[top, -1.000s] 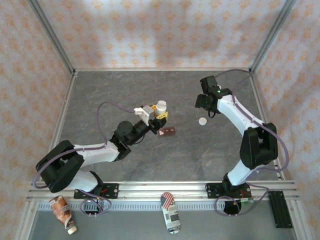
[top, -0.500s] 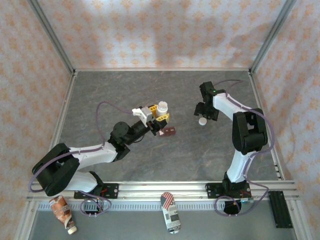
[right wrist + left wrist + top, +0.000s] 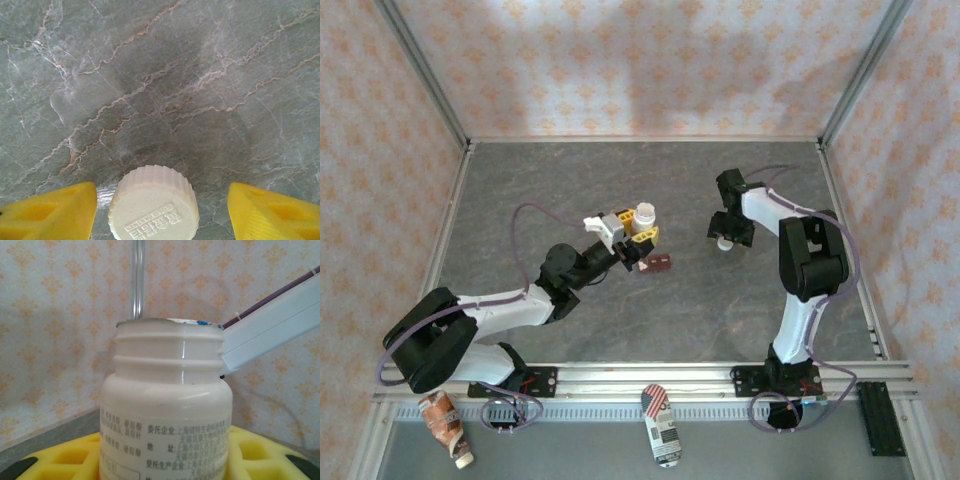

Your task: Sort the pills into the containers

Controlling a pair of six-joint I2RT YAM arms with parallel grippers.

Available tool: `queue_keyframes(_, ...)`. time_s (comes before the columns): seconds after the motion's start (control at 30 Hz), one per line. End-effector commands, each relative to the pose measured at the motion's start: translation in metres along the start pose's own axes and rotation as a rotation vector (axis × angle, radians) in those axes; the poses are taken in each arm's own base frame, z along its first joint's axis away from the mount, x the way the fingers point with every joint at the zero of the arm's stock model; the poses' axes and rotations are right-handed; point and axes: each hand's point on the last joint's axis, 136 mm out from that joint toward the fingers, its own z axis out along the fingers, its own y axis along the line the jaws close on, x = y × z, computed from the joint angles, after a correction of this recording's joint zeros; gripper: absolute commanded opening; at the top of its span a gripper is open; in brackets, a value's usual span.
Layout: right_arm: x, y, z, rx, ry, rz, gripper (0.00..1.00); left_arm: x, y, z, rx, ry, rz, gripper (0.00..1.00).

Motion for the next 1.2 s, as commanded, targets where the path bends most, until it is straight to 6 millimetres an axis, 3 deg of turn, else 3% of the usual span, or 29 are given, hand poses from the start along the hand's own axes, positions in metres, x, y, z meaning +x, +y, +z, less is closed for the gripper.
queue_keyframes(0.0, 0.005, -0.001, 0.006, 0.003, 0.016, -0.008, 0.68, -0.023, -0.007, 0.000, 0.021, -0.074, 0.019, 0.00)
queue_keyframes(0.57, 0.013, -0.002, 0.005, -0.021, 0.018, 0.006, 0.58, -0.016, -0.008, 0.002, 0.024, -0.057, 0.012, 0.00)
queue_keyframes(0.67, 0.012, -0.001, 0.002, -0.024, 0.012, 0.004, 0.53, -0.014, -0.008, 0.002, 0.026, -0.053, 0.011, 0.00)
queue_keyframes(0.77, 0.010, 0.002, -0.004, -0.040, 0.004, 0.003, 0.41, -0.012, -0.008, 0.001, 0.027, -0.047, 0.010, 0.00)
queue_keyframes(0.93, 0.007, 0.011, -0.031, -0.115, -0.030, 0.012, 0.32, 0.004, -0.004, -0.002, 0.007, -0.012, 0.031, 0.00)
queue_keyframes(1.17, 0.009, 0.037, -0.107, -0.238, -0.113, -0.049, 0.32, 0.043, 0.005, -0.003, -0.028, 0.071, 0.060, 0.00)
